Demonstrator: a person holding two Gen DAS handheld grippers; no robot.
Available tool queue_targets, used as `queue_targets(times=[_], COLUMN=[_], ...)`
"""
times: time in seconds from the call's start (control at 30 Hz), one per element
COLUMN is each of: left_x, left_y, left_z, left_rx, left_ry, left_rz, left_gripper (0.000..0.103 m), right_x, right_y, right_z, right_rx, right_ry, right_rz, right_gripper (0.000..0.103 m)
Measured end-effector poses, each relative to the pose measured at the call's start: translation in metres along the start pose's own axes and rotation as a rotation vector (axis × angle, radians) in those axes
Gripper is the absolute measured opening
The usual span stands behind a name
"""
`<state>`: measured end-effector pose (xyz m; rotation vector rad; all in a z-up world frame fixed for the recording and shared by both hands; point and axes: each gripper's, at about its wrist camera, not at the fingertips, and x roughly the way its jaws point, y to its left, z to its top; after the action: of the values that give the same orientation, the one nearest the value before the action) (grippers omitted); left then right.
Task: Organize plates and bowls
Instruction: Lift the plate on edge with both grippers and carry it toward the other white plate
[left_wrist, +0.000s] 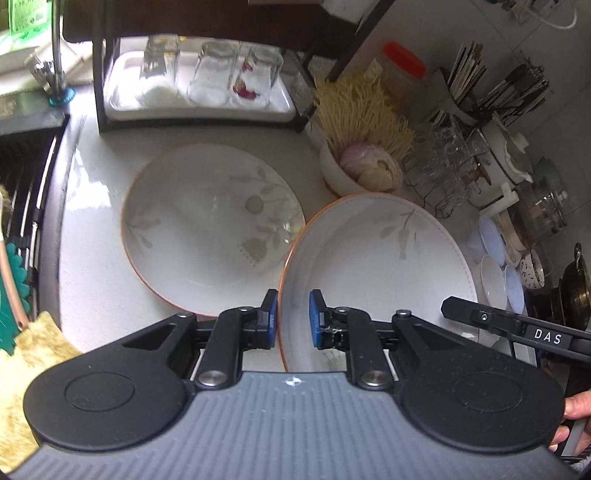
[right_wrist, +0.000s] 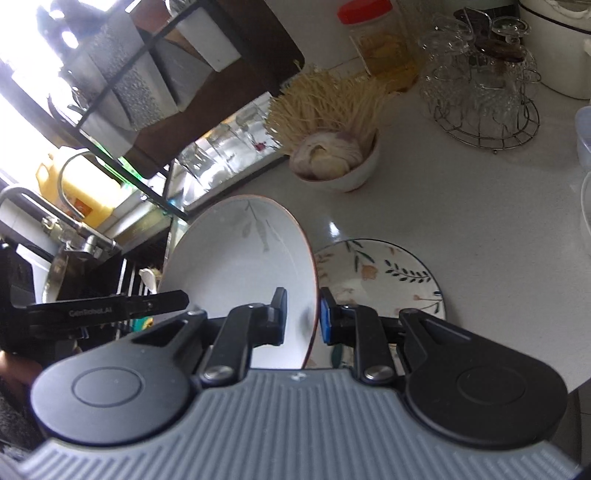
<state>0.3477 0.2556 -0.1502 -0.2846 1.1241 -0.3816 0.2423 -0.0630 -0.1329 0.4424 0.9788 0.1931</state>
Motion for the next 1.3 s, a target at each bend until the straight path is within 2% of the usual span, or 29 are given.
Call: queue_targets(times=[0.33, 0.57, 0.8, 0.97, 1.3], left_x=[0.056, 0.089, 0.096, 0.101, 0.114], left_y=[-0.016, -0.028, -0.039, -0.047, -0.058], left_z=[0.004, 0.006, 0.013, 0.017, 0.019], left_rx=[-0.020, 0.003, 0.041, 0.054, 0.068], left_ry=[0.105, 0.197, 0.221, 0.236, 0.241], left_rz=[0.062, 0.070, 0.125, 0.139, 0.166], left_gripper=[0.020, 0.020, 0.020, 0.020, 0.020], right_x=[0.022, 0.030, 0.029, 0.028, 0.037], right_y=[-0.041, -0.058, -0.062, -0.065, -0.066], right_z=[-0.002, -0.005, -0.006, -0.005, -0.005], right_rx=[0.011, -0.011, -0.017, -0.012, -0.059], right_ry=[0.066, 0.071, 0.027, 0.003, 0.018], right_rz=[-0.021, -0.082, -0.068, -0.072, -0.112], right_gripper=[0.021, 0.021, 0.021, 0.021, 0.021])
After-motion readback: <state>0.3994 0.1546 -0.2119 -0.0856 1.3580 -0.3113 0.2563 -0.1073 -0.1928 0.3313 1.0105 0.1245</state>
